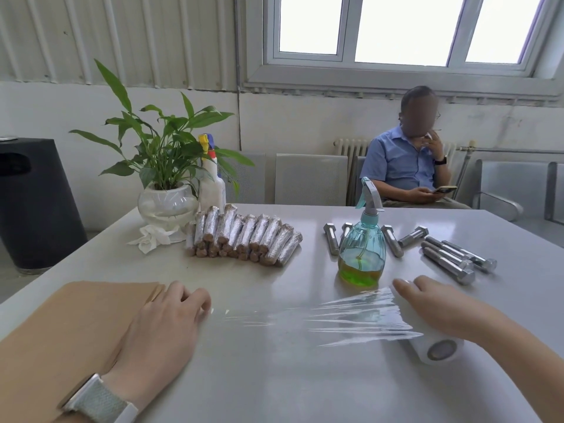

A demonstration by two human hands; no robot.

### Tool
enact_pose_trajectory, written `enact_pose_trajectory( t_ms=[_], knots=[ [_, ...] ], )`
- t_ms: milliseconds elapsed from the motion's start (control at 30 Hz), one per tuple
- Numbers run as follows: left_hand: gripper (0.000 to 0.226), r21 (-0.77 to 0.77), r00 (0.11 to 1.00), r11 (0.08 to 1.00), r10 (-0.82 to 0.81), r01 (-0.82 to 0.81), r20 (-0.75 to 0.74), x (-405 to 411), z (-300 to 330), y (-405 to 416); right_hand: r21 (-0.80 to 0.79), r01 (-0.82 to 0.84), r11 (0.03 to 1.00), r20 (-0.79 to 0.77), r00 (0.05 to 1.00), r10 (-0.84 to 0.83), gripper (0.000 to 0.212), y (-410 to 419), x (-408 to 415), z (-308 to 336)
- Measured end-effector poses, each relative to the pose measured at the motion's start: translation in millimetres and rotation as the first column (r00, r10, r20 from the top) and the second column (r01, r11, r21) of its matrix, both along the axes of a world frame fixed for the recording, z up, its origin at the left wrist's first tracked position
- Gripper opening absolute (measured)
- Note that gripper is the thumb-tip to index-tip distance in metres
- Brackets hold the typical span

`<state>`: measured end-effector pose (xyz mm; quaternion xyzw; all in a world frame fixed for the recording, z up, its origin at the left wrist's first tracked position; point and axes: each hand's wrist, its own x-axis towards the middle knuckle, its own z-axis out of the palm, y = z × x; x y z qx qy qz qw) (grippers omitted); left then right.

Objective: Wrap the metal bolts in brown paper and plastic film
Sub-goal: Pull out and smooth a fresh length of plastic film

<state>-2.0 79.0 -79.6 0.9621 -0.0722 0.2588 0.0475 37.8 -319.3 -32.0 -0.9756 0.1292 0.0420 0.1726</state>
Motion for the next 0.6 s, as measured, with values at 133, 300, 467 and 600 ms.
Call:
enact_pose_trajectory(
  t_ms=[133,300,467,600],
  knots=[
    [0.030,0.079,0.996,0.997,-0.029,0.022,0.081,-0.5,1.1,0.6,-0.060,0.002,0.998,0.032,0.999,0.000,0.048,-1.7,1.5,-1.5],
    [0.037,0.104,0.993,0.993,-0.067,0.057,0.093,-2.8,2.6,-3.4,-0.076,-0.001,0.997,0.036,0.999,0.004,0.049,-3.9,2.7,-2.2],
    [0.025,-0.041,0.996,0.996,-0.082,0.082,0.024,-6.6,4.6,-2.3,-0.075,-0.004,0.997,0.038,0.999,0.007,0.048,-6.2,4.6,-3.5],
    [0.015,-0.022,0.995,0.995,-0.097,0.098,0.038,-8.6,7.6,-4.9,-0.096,-0.006,0.995,0.030,1.000,0.009,0.048,-6.4,5.9,-3.9]
  ],
)
